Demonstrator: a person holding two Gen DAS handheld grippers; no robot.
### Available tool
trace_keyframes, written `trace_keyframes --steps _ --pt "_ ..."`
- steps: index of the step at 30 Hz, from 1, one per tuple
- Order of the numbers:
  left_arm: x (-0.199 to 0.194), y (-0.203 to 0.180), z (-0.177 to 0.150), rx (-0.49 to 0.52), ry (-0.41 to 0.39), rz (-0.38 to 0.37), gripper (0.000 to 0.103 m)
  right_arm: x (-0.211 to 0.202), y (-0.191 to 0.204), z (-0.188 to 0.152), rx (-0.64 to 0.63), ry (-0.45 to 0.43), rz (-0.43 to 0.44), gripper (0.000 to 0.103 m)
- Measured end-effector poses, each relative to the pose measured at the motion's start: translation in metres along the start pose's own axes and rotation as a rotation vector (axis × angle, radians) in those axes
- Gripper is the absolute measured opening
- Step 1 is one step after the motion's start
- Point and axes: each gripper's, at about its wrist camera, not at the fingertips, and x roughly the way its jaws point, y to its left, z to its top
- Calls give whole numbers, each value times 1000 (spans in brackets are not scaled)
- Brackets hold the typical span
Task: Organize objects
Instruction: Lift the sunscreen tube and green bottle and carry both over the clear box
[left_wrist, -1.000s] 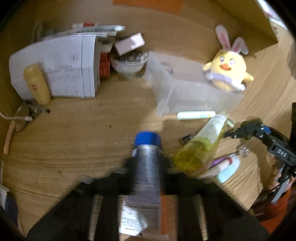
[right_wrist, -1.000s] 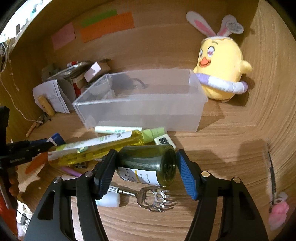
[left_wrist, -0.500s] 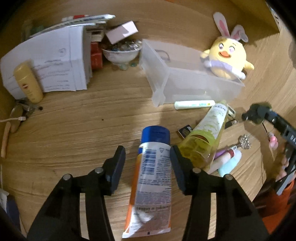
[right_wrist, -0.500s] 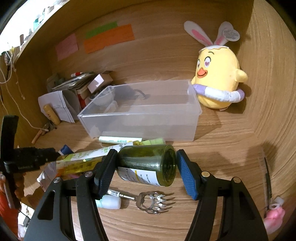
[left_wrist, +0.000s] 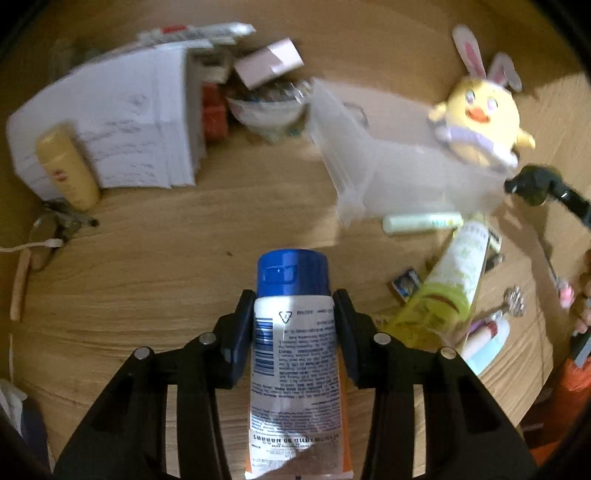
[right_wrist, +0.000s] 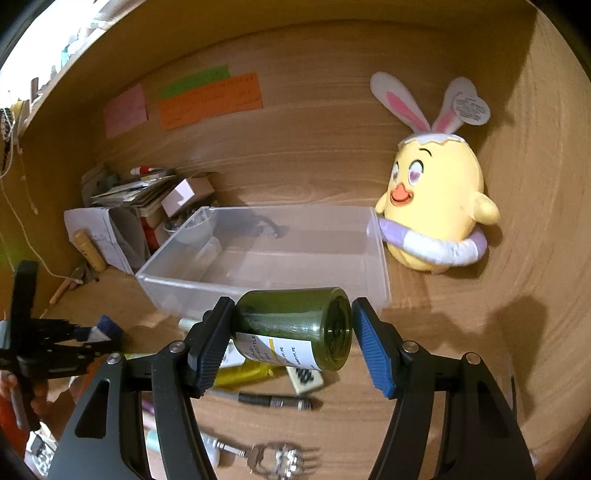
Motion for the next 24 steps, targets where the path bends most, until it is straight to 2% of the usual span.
trace_keyframes --steps 4,12,16,24 --pt "-25 8 7 -41 -80 16 41 9 -1 11 -18 -1 -4 62" --pt "-72 4 20 -54 -248 51 41 18 -4 28 -33 -16 -11 62" --pt "-83 -1 32 -50 -300 58 41 19 -2 35 -50 -29 -15 62" --pt "-95 -21 63 -21 -362 20 41 21 -5 51 -45 -52 -11 62"
